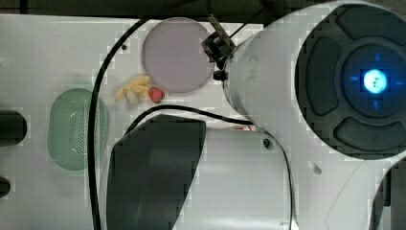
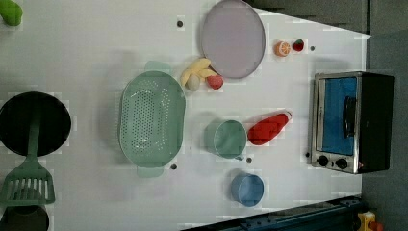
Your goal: Pick Ketchup from oven and place it on table.
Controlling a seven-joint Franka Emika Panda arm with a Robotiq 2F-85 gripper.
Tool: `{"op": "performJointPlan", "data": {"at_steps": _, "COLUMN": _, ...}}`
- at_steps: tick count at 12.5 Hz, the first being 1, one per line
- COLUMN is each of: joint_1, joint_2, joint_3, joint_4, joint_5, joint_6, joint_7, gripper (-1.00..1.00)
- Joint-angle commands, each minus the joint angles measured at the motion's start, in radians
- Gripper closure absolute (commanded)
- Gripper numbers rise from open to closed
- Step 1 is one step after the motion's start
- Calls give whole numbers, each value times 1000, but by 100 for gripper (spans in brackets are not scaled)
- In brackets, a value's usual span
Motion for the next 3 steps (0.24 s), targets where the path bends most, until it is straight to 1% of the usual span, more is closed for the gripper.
{"op": "performJointPlan", "data": {"at_steps": 1, "joint_1": 27, "joint_2": 59, "joint_3": 15, "joint_4": 36, "joint_5": -28, "joint_6": -114, "joint_7": 19, "gripper": -100}}
{"op": "performJointPlan", "data": {"at_steps": 2, "joint_1": 27, "joint_2": 59, "joint_3": 16, "joint_4": 53, "joint_5": -49, "joint_6": -156, "joint_7": 19, "gripper": -100}}
{"op": "performJointPlan", "data": {"at_steps": 3, "joint_1": 29, "joint_2": 59, "joint_3": 19, "joint_4": 59, "joint_5": -49, "joint_6": -179, "joint_7": 19, "gripper": -100}}
